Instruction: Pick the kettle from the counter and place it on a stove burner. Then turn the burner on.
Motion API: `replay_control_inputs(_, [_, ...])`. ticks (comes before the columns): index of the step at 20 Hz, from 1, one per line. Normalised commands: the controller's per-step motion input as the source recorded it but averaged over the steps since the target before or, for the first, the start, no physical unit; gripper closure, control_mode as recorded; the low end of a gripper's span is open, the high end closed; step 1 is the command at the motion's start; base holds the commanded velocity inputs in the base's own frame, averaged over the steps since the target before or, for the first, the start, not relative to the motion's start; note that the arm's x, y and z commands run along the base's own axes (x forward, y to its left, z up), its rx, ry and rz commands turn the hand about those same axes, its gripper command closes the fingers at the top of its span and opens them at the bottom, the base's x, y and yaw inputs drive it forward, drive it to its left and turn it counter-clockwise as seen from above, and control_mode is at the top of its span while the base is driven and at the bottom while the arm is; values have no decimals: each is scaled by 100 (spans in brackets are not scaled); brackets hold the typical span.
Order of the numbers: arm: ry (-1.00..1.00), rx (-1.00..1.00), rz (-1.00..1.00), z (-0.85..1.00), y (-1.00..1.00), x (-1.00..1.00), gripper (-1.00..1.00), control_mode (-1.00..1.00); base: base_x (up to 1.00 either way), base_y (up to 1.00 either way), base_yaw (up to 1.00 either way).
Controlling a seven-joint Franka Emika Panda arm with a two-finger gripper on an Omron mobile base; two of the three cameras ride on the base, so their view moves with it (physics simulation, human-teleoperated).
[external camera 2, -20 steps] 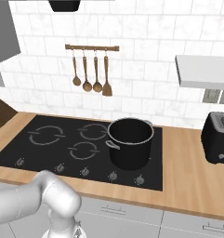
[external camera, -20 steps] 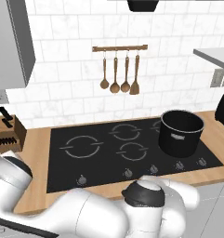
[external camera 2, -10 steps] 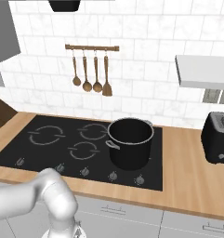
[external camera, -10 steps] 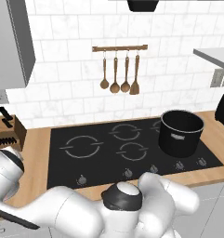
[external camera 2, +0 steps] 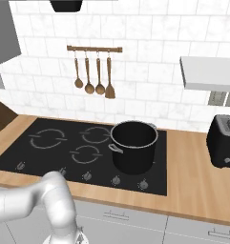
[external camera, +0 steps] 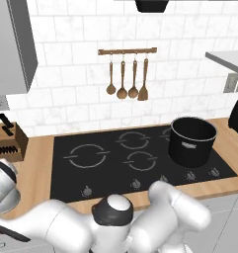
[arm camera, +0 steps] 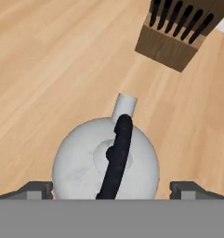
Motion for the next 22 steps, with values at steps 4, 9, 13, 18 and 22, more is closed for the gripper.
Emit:
replay_control_inputs(4, [0, 0, 0, -16, 20, 13, -100, -100, 0, 0, 0])
replay_control_inputs(9, [0, -4, 0, -29, 0, 7, -100, -100, 0, 0, 0])
replay_control_inputs(13, [0, -5, 0, -28, 0, 13, 100, -100, 0, 0, 0])
replay_control_inputs(18, [-2, -1, 0, -7, 0, 1, 100, -100, 0, 0, 0])
replay_control_inputs(22, [-10, 0, 0, -11, -19, 0, 100, -100, 0, 0, 0])
